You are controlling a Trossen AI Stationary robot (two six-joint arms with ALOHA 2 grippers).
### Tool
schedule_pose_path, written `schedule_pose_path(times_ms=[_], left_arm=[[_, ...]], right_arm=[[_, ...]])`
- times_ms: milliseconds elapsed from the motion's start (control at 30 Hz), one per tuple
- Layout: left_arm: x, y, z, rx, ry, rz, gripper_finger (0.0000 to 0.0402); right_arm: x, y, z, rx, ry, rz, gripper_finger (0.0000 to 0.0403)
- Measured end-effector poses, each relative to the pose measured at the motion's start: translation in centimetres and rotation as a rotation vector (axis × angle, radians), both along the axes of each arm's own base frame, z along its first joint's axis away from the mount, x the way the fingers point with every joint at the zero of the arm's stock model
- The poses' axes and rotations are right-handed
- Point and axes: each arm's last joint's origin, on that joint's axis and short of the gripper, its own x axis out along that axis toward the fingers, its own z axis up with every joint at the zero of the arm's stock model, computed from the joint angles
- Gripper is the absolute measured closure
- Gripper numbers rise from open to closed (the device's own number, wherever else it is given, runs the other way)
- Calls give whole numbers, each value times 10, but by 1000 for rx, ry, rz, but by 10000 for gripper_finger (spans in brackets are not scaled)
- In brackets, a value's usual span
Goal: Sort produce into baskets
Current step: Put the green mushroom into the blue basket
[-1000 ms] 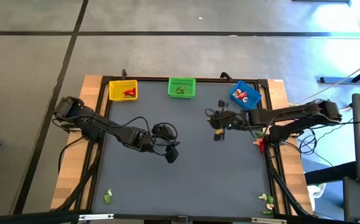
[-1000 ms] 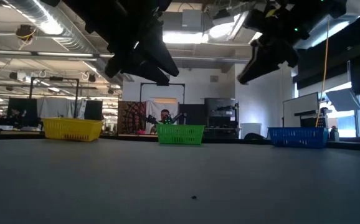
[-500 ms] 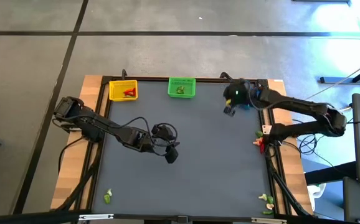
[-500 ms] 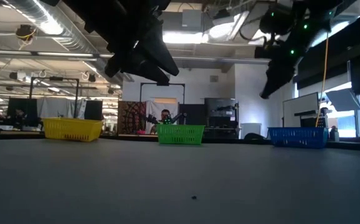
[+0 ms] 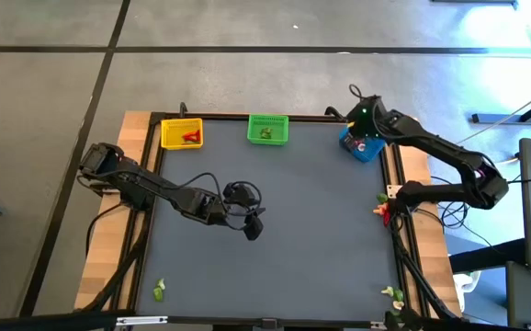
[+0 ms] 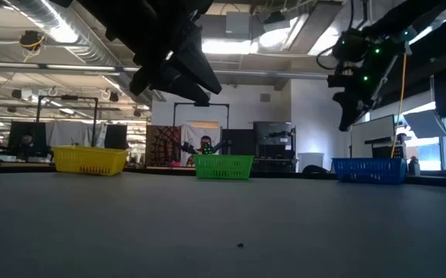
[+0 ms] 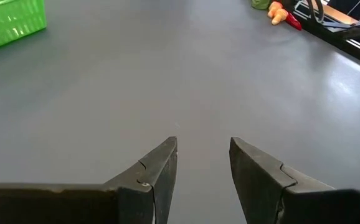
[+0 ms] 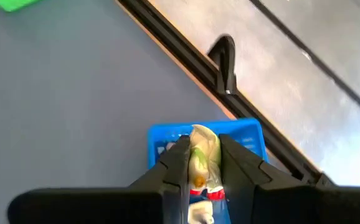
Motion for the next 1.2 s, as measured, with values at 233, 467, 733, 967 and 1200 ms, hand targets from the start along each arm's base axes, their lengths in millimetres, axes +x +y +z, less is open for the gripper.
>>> schedule_pose_path(times_ms=[233, 467, 733, 967, 1200], left_arm=[[0, 0, 0, 0, 0, 0, 259], [0, 0, 0, 13, 6, -9, 259], [0, 0, 0, 13, 6, -9, 259], [0, 0, 0, 13, 6, -9, 259], [0, 0, 0, 14, 6, -10, 259]], right_arm=[[-2, -17, -26, 123, 74, -66, 336], [6, -27, -50, 193, 136, -65, 336], [6, -32, -63, 181, 257, -129, 312], [5, -30, -61, 209, 284, -129, 219], [8, -31, -35, 266, 274, -120, 183]])
